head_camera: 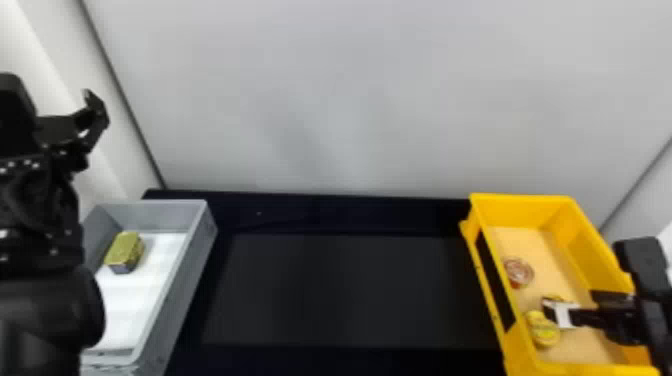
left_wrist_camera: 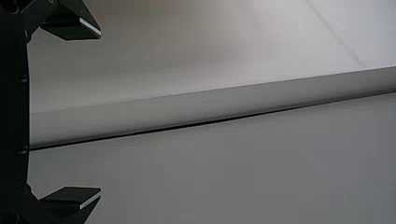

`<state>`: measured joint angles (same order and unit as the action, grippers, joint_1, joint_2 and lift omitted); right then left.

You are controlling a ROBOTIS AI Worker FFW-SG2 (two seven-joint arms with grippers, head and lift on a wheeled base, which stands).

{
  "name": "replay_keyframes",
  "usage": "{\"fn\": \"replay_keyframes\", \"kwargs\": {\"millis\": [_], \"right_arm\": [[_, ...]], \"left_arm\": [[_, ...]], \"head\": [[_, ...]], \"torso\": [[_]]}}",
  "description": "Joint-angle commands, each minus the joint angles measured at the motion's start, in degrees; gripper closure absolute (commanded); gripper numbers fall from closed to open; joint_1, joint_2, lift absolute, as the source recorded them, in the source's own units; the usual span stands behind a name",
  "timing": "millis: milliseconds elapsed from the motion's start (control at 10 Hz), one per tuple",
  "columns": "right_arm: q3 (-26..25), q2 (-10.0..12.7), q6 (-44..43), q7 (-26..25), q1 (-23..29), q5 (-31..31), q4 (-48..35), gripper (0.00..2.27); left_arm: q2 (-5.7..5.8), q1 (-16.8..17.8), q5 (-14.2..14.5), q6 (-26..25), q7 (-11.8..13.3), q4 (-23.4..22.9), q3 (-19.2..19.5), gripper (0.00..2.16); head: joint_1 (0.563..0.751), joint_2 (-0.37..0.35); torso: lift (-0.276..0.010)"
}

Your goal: Pick up the round yellow can and place it in the yellow rectangular box

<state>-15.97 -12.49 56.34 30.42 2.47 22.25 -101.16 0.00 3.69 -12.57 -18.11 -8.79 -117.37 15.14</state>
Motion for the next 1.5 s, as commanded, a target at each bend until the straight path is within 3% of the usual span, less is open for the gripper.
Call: {"fn": "replay_keyframes", "kwargs": {"millis": [0, 800, 1400], "right_arm": [[0.2, -0.1, 0.0, 0.4, -0.2, 0.0, 0.0, 0.15], [2.7, -1.5, 0.6, 0.4, -4.2, 0.2, -6.9, 0.12], [6.1, -1.2, 1.6, -0.1, -8.4, 4.7, -15.6, 0.12]], "left_arm": [[-0.15, 0.0, 0.0, 0.0, 0.0, 0.1, 0.0, 0.10], [-0.15, 0.0, -0.4, 0.5, -0.3, 0.1, -0.1, 0.10], [-0.15, 0.0, -0.4, 0.5, -0.3, 0.1, -0.1, 0.10]], "head": [[0.694, 0.014], [0.694, 0.014], [0.694, 0.014]], "torso": [[-0.061], [-0.061], [-0.061]]}}
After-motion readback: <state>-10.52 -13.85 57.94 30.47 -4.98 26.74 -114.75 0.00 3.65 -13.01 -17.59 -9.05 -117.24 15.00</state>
